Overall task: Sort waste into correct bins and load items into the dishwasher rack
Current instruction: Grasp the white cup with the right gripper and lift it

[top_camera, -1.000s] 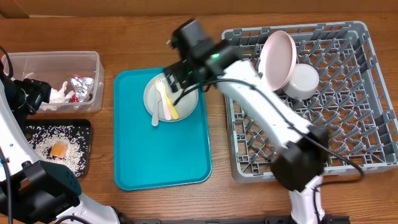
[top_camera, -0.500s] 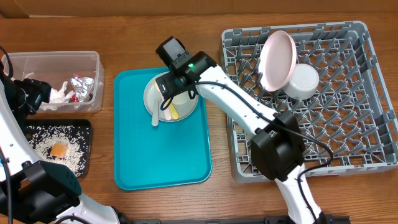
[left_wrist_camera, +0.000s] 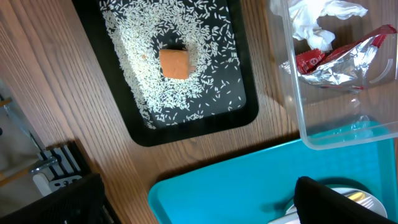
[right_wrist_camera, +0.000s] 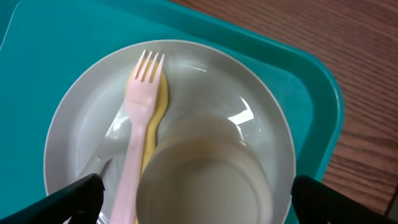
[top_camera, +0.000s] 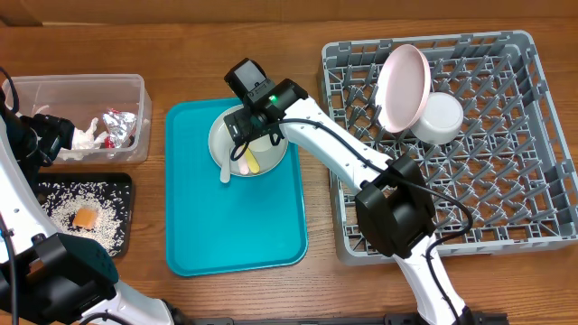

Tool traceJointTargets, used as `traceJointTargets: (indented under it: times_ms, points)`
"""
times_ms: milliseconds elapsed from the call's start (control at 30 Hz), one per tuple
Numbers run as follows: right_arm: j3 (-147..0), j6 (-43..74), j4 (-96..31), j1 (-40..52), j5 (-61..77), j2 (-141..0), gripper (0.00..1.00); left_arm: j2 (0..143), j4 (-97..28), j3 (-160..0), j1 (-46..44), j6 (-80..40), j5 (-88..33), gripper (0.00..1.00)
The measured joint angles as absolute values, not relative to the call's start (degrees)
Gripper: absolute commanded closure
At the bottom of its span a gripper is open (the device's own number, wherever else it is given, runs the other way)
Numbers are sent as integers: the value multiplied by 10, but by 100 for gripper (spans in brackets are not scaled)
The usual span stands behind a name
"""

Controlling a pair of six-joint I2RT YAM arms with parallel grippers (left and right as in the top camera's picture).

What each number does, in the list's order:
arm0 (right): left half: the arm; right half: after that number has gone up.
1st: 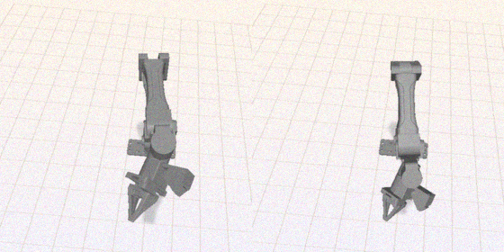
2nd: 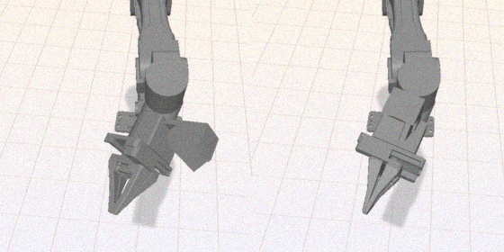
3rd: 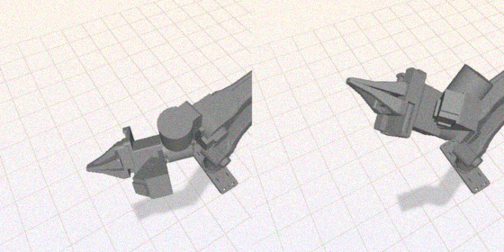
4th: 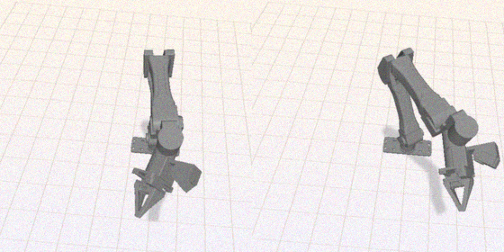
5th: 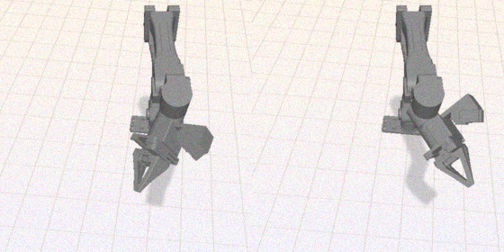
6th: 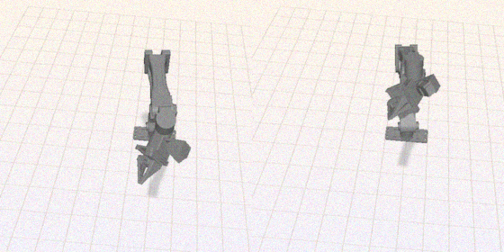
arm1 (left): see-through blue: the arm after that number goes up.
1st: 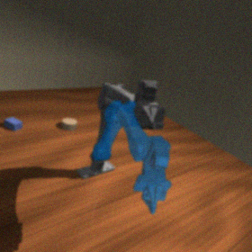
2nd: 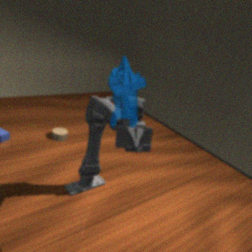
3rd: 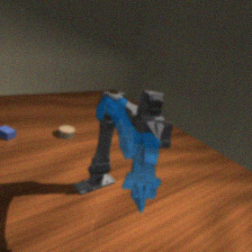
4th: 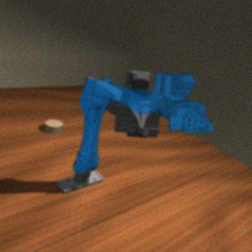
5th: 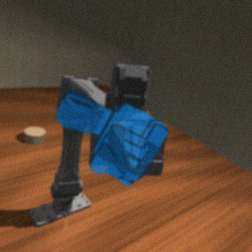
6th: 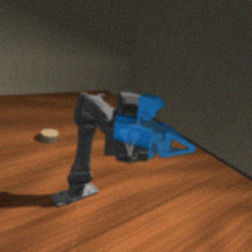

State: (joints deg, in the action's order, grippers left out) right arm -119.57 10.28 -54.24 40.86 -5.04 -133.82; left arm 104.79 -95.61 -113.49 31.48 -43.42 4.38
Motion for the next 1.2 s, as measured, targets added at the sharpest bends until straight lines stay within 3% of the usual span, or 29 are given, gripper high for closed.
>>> traceJointTargets:
  times_ms: [133, 433, 967, 1200]
  points:
    - [-1196, 103, -542, 409, -42, -1349, 1, 1048, -956, -1135, 315, -434, 44, 0]
    - [-1196, 103, -541, 409, -36, -1361, 31, 1048, -956, -1135, 315, -434, 44, 0]
    - [-1217, 105, -592, 409, -50, -1361, 49, 1048, -956, -1135, 315, -436, 44, 0]
    - [-1311, 107, -656, 408, -59, -1360, 49, 1048, -956, -1135, 315, -436, 44, 0]
